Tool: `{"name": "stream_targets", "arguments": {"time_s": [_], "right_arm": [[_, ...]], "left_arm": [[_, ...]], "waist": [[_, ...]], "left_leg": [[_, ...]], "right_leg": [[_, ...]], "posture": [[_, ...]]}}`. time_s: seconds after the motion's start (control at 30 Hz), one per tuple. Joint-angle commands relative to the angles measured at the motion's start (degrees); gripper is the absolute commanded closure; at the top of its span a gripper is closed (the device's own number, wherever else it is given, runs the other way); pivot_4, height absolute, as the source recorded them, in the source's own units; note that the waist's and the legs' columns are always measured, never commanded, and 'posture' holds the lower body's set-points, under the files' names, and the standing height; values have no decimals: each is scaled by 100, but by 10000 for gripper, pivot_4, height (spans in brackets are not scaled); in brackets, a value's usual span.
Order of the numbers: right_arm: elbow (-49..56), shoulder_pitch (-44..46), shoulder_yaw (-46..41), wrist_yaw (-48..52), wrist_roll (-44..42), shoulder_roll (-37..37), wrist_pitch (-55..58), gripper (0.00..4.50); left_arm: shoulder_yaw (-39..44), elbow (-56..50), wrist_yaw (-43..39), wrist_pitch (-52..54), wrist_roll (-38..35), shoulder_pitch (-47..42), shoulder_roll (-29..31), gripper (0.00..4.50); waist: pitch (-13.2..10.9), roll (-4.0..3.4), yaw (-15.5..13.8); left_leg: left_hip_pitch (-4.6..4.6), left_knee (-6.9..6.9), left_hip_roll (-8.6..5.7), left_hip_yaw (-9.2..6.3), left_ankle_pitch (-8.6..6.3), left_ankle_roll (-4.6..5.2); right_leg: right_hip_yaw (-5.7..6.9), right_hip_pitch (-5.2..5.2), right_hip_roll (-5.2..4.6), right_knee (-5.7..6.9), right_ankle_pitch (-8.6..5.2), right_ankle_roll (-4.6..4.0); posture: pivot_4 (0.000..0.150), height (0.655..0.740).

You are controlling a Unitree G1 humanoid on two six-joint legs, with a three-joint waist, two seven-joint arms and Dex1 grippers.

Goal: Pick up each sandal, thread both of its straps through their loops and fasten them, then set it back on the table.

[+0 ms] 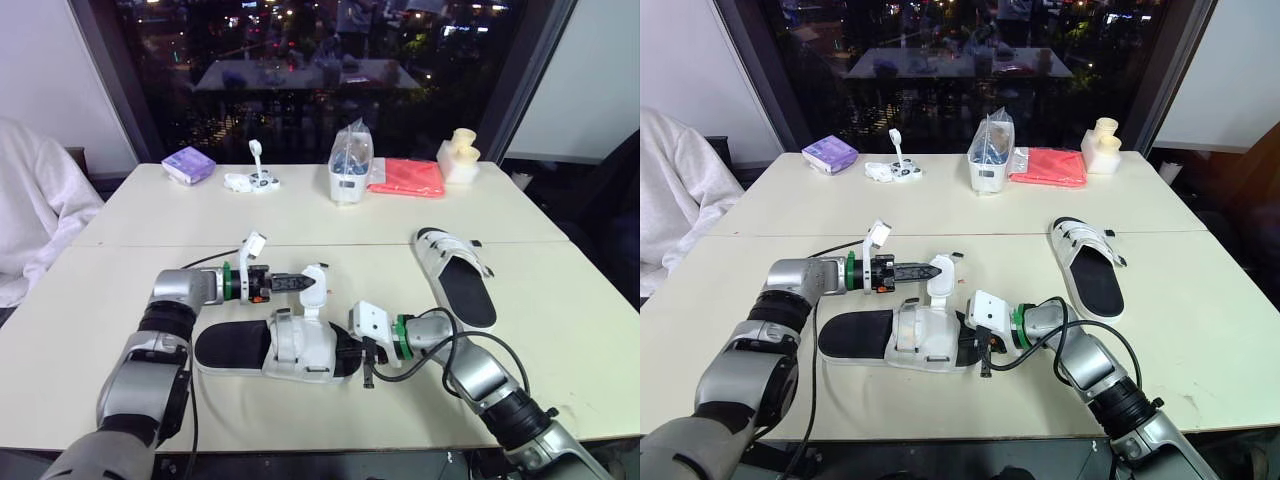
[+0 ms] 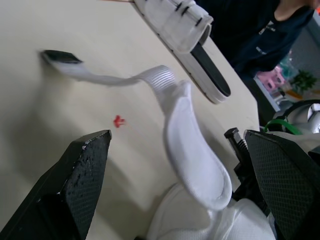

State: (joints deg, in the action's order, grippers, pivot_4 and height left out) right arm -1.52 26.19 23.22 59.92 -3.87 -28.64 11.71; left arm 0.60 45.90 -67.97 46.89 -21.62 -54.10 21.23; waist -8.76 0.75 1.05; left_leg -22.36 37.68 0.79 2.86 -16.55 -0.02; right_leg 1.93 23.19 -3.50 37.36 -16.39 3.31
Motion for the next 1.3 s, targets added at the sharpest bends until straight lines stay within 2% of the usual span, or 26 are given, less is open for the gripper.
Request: {"name": "stream_targets", "arguments": {"time_s": [0.03, 0.27, 0.43, 1.13, 1.23, 1.3], "right_arm": [[-440, -157, 254, -79, 365, -27, 214, 45000], [-469, -150, 250, -99, 403, -19, 195, 45000], [-464, -142, 250, -113, 420, -25, 200, 45000], [-533, -107, 274, -118, 455, -46, 105, 45000], [-544, -103, 271, -116, 457, -56, 96, 45000], [-544, -105, 273, -120, 463, -59, 92, 45000]], "left_arm": [[137, 389, 132, -102, -27, -367, -248, 520], [420, 1355, 426, -493, -50, -952, -693, 520], [791, 1858, 652, -682, -120, -1320, -800, 520], [1336, 2116, 530, -750, -112, -1784, -692, 520], [1367, 2132, 524, -756, -110, -1799, -685, 9472], [1386, 2121, 492, -742, -119, -1795, -676, 18826]], "waist": [[0, 0, -14], [-3, 5, -5], [-5, 8, -3], [-7, 13, -1], [-7, 13, -2], [-7, 13, -3]], "left_leg": [[0, 4, 0, 0, 0, 0], [-1, 20, 1, -1, -1, 1], [-1, 23, 1, -1, -1, 1], [-1, 33, 4, 0, 0, 1], [-1, 34, 4, 0, 0, 1], [-1, 34, 4, 0, 0, 1]], "right_leg": [[0, 0, 0, 3, 0, 0], [1, -4, 6, 12, 2, 5], [1, -5, 10, 13, 4, 9], [2, -9, 21, 19, 6, 14], [2, -9, 22, 20, 6, 14], [2, -9, 22, 20, 7, 14]], "posture": [[1500, 7400], [1500, 7400], [1500, 7400], [1500, 7400], [1500, 7400], [1500, 7400]]}}
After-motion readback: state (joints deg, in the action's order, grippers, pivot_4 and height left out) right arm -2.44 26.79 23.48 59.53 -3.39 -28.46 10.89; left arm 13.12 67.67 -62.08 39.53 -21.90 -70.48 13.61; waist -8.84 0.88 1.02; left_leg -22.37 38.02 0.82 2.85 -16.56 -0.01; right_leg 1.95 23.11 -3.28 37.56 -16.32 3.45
